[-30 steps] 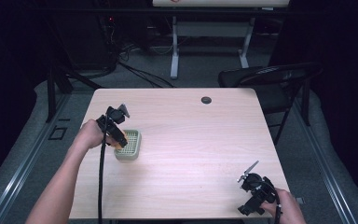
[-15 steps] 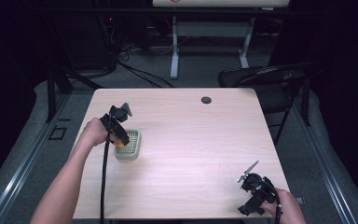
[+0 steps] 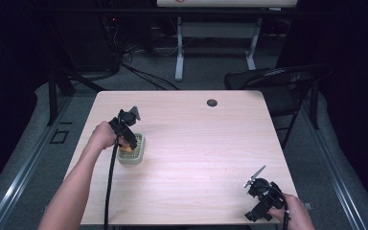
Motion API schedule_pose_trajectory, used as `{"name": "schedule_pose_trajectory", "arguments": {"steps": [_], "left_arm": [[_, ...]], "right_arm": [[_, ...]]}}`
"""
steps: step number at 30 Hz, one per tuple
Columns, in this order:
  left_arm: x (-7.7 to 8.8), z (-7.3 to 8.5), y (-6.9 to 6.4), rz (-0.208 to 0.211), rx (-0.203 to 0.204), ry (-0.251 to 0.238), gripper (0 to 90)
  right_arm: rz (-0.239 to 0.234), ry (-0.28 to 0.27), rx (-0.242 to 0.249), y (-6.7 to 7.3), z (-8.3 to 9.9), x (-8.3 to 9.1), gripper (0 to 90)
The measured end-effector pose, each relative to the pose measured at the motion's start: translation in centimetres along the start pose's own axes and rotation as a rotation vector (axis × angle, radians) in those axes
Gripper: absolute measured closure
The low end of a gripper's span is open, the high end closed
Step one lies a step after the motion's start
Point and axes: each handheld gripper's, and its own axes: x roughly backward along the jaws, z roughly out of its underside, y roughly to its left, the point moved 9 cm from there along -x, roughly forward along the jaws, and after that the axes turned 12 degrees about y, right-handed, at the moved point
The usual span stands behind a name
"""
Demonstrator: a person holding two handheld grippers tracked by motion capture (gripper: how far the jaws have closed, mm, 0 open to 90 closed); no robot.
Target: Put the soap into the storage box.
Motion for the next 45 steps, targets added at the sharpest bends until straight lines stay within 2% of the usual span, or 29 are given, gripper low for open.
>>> {"name": "schedule_pose_trajectory", "arguments": {"steps": [8, 21, 35, 45], "left_arm": [[-0.7, -0.5, 0.2, -0.004, 0.025, 0.02, 26.5], [-1.5, -0.9, 0.2, 0.0, 0.045, 0.033, 26.5], [-2.3, -1.1, 0.4, -0.017, 0.073, 0.049, 26.3], [-2.4, -1.3, 0.3, -0.013, 0.064, 0.039, 26.2]], "right_arm": [[-0.009, 0.011, 0.002, 0.1, 0.1, -0.1, 2.9], [-0.009, 0.011, 0.002, 0.1, 0.1, -0.1, 2.9], [-0.02, 0.004, -0.001, 0.2, 0.0, -0.2, 2.9], [-0.01, 0.007, 0.004, 0.1, 0.0, -0.2, 2.9]]}}
